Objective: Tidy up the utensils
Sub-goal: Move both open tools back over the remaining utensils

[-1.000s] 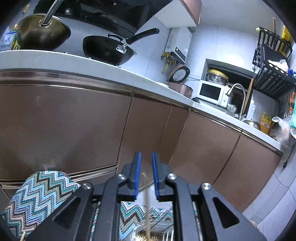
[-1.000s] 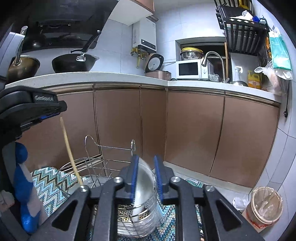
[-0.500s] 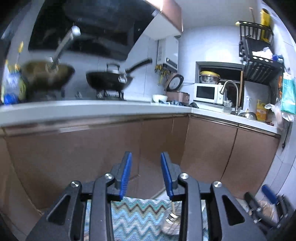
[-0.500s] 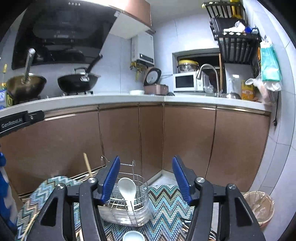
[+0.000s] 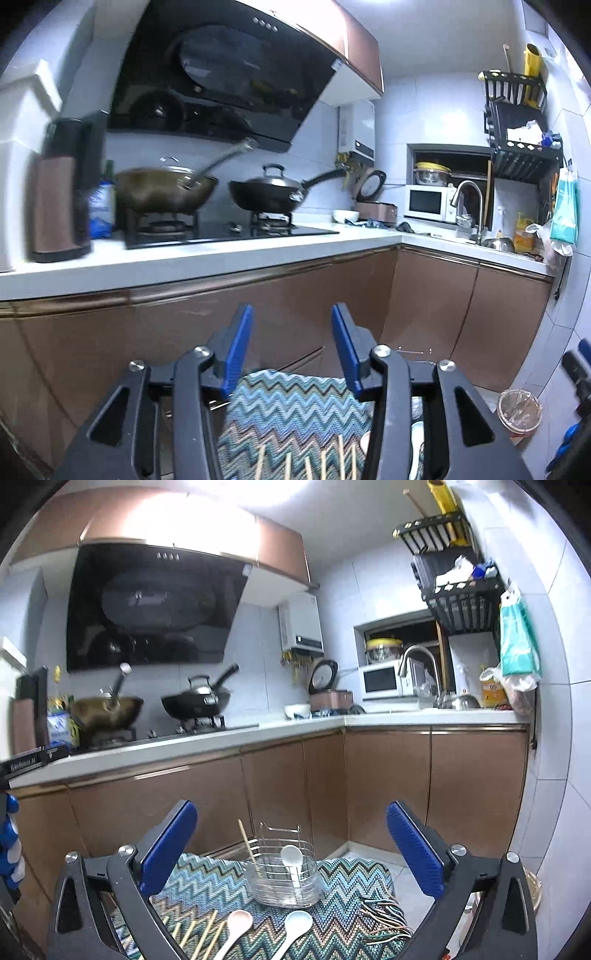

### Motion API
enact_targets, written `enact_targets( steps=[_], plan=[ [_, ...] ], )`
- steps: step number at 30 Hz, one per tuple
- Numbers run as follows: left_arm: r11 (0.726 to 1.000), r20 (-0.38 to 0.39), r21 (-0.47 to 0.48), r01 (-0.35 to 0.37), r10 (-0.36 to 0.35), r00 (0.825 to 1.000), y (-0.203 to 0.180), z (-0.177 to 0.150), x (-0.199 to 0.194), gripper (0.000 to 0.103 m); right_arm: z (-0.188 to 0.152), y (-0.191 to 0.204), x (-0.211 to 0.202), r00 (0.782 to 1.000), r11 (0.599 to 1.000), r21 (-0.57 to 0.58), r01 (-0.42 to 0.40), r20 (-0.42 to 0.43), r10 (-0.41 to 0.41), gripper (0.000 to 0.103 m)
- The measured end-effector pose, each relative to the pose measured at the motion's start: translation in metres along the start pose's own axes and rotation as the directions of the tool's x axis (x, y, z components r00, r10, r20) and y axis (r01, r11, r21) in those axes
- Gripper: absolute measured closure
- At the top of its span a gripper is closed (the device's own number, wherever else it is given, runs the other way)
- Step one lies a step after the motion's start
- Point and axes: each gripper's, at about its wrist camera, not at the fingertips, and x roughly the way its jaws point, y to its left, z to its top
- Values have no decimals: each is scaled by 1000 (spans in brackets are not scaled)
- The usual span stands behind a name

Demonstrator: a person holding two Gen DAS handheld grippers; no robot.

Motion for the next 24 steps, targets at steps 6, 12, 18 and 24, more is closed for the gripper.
enact_targets(
  steps=[6,12,18,24],
  plan=[
    [999,-36,-20,38,-38,999,30,-1,-45,55,16,4,-47,999,1000,10,-12,48,11,0],
    [996,-128,-43,76,-81,988,45,-13,-55,55,18,4,-68,998,1000,7,-30,56,30,0],
    [994,-271,-23,103,-105,957,33,-47,-32,55,0,-8,-52,999,999,33,-28,-36,29,0],
    [987,-504,-47,151,-154,850,10,-101,28,55,-34,-32,-18,983,997,75,-29,-181,42,0]
  ],
)
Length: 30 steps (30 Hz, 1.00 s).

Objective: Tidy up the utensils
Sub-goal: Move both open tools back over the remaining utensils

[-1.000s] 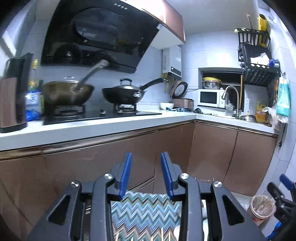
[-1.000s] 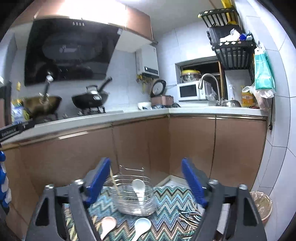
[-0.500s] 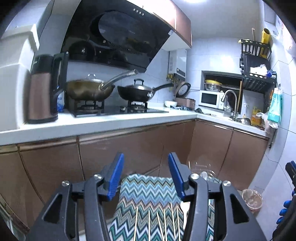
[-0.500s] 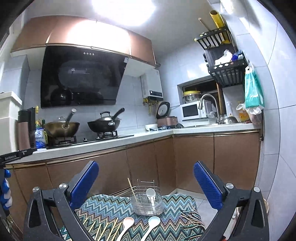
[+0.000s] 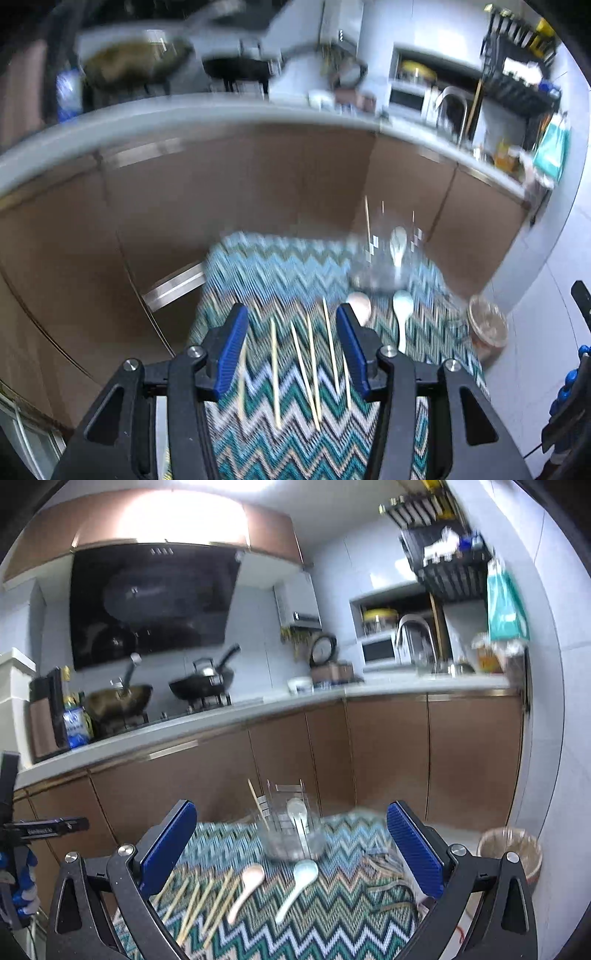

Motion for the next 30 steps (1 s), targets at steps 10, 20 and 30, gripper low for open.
enact_targets(
  steps=[10,20,30],
  plan=[
    [999,-303,-43,-7,-7,953,-9,-19,122,56,-50,-55,84,959,996,85,-40,-276,62,11],
    [995,-455,-73,-69,28,890,-2,-22,207,68,-94,-80,170,862,978,154,-140,-467,197,39],
    [994,-529,-60,-94,48,848,-1,-22,260,86,-110,-83,237,782,967,151,-207,-568,256,47]
  ],
)
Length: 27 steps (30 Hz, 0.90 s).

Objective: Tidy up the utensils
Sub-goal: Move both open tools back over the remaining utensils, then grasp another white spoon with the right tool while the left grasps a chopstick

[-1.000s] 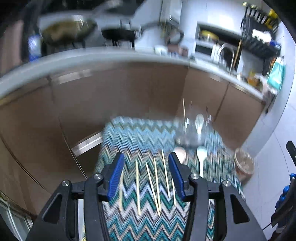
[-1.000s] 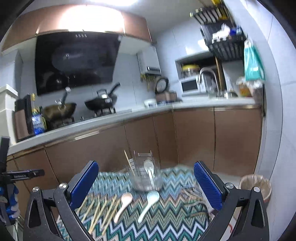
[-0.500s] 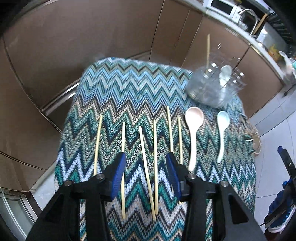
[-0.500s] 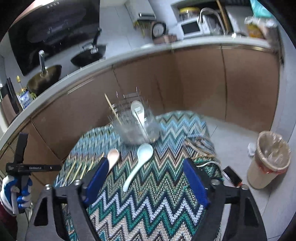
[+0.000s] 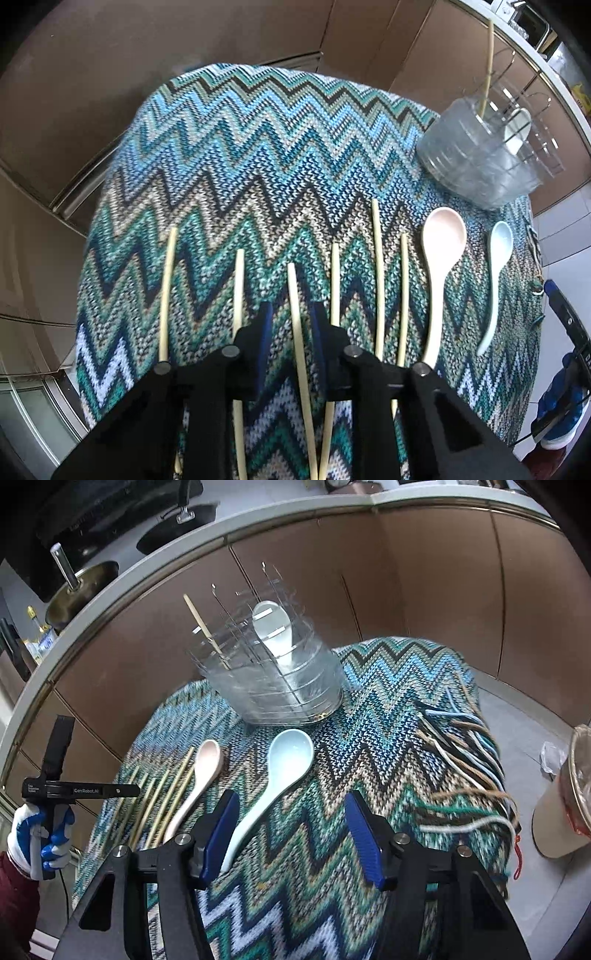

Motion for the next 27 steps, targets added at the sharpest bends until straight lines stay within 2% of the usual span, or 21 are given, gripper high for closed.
enact_targets(
  steps=[8,20,23,25,27],
  plan=[
    [1000,-65,-14,-18,17,998,0,11,21,95,19,-22,41,993,997,25,-74,-87,76,53],
    [1000,-86,-4,17,-18,996,9,25,34,98,51,-38,87,976,992,18,-125,-180,126,62],
    [1000,-78,10,9,-8,997,6,25,32,98,53,-36,95,967,989,12,-147,-207,146,72],
    [1000,-73,8,6,-5,997,1,21,32,98,53,-33,99,964,989,-5,-148,-223,143,91],
    [1000,-63,1,11,-11,998,1,18,30,99,52,-27,98,966,989,-31,-141,-225,131,95]
  ],
)
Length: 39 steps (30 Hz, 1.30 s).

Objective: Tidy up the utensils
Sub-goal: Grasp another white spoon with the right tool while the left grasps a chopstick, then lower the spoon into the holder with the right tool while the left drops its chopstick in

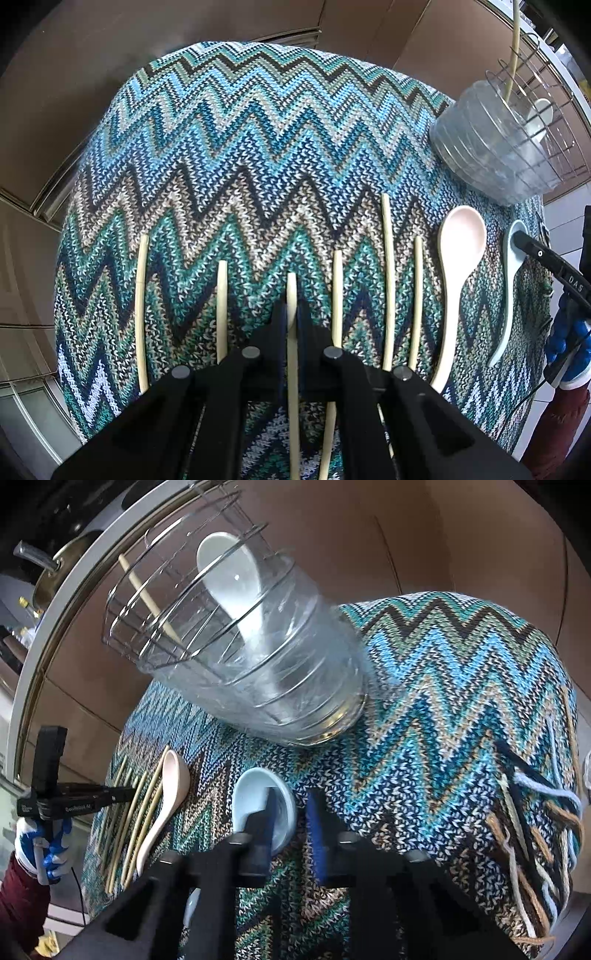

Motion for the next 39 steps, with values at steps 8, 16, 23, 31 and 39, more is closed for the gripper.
enact_targets(
  steps=[8,16,23,31,39],
  plan=[
    [999,105,-16,48,-46,993,4,-20,-22,99,-17,29,-36,992,995,-43,87,94,-83,96],
    [998,266,10,68,-69,961,11,-46,-85,99,-38,70,-93,966,979,-90,183,200,-162,96],
    [998,389,35,53,-62,919,7,-82,-134,99,-63,117,-125,941,961,-134,242,273,-199,96],
    [994,493,51,96,-109,863,11,-112,-180,99,-81,164,-151,898,939,-147,311,368,-240,96],
    [990,617,83,111,-139,775,-16,-92,-228,99,-60,175,-173,823,911,-112,398,482,-300,96]
  ],
)
